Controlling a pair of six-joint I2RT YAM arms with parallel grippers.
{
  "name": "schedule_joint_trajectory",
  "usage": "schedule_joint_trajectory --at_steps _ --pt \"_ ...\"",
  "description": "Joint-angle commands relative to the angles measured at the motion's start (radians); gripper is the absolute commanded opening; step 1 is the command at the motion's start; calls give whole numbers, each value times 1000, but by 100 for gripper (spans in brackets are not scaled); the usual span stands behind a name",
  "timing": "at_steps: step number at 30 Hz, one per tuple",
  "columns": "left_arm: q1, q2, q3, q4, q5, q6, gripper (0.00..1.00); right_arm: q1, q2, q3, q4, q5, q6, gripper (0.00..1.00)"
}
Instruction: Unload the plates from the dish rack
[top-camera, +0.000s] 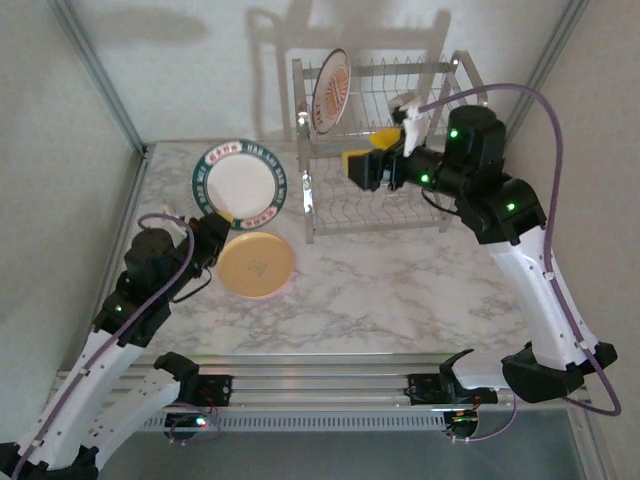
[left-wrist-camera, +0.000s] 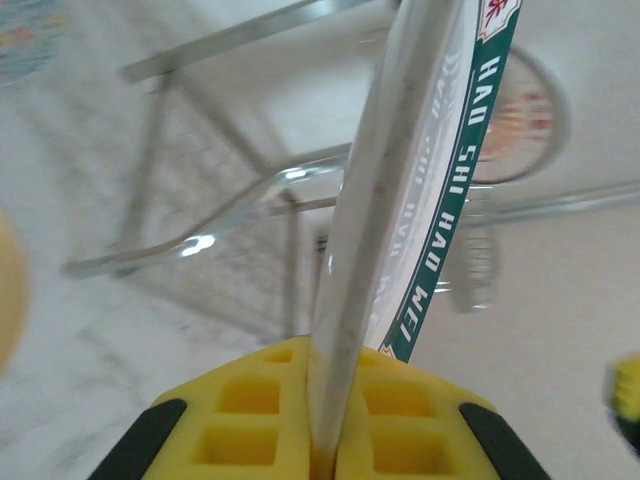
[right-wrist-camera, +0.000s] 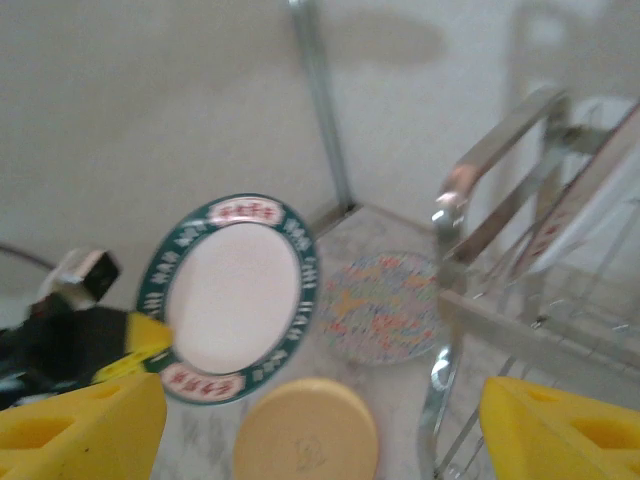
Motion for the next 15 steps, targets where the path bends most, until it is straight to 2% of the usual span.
schedule_joint_trajectory --at_steps 1,5,7,8,15 --pt "9 -34 -85 -102 -53 -81 0 87 -23 -1 -140 95 -143 82" --pt "8 -45 -204 -89 -44 -134 0 163 -14 2 -189 170 -188 82" --pt "8 -39 -257 -52 -33 -146 0 163 -11 4 -188 182 -191 82" --pt "8 -33 -278 -38 -27 -147 0 191 -7 9 -188 183 -191 82" --pt "18 23 -425 100 23 -157 0 210 7 15 -196 168 -193 82"
